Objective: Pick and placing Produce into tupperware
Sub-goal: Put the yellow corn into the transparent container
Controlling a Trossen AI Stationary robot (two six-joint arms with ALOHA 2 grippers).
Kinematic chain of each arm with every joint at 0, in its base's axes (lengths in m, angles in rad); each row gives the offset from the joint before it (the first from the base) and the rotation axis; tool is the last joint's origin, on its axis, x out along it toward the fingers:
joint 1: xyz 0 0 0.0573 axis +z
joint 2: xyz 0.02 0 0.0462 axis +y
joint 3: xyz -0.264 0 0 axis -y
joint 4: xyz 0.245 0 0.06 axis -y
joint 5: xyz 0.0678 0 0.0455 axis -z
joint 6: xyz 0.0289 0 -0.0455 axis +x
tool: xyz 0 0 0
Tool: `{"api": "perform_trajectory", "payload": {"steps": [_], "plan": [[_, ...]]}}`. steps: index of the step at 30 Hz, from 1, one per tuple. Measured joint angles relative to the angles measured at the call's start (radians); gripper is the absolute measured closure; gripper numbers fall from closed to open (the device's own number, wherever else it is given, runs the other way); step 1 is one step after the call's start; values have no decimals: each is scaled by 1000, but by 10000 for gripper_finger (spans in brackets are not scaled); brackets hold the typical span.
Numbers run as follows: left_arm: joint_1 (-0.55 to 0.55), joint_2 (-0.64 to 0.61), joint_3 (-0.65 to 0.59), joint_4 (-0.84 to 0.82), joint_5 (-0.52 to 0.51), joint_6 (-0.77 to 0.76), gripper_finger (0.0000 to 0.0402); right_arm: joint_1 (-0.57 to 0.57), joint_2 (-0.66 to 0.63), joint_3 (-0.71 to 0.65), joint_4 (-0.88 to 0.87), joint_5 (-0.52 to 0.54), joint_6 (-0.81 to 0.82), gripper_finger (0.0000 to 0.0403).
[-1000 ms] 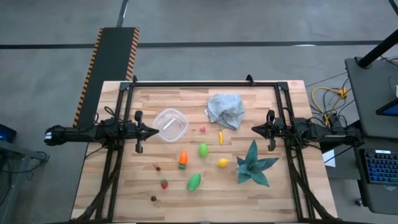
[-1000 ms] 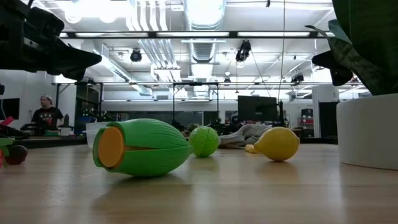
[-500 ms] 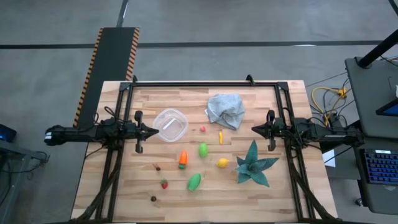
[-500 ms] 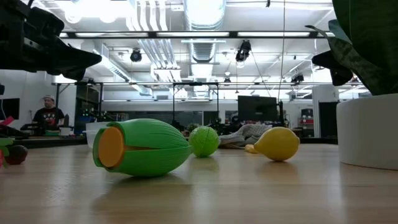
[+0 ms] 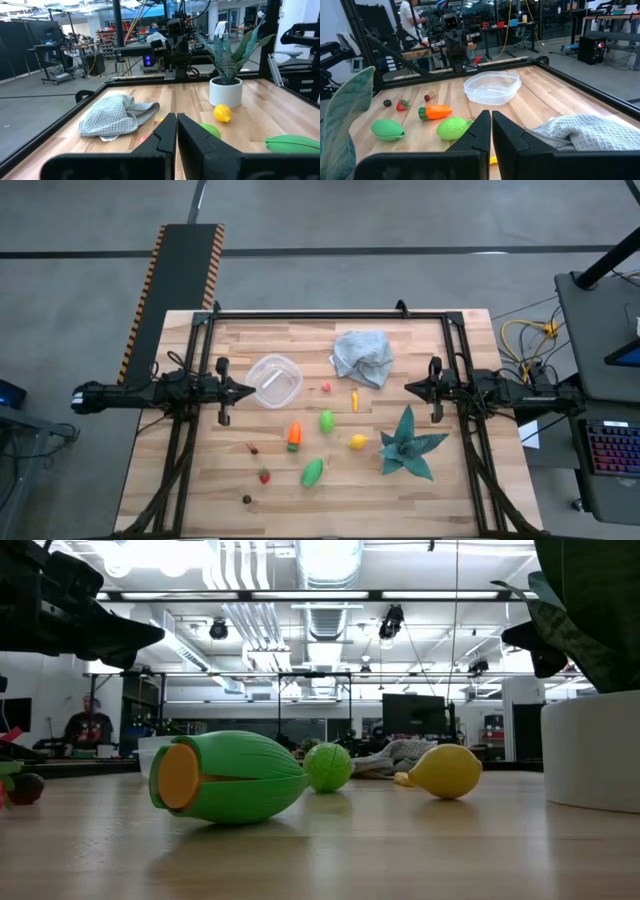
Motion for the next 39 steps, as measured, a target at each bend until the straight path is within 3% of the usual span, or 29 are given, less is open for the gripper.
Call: {"api": "perform_trajectory", "payload": {"steps": [13,22,26,32,39], "plan": [[0,0,0,-1,-3,0,402,0,0,0,2,0,-4,394],[0,0,0,9,-5,0,402,0,0,0,91,26,-129,393],[0,0,0,60,-6,0,402,0,0,0,168,48,-132,372],[0,0,0,147,-25,6,402,0,20,5,156,79,-45,326],[0,0,0,157,-25,6,402,0,26,5,157,79,-72,301]]}}
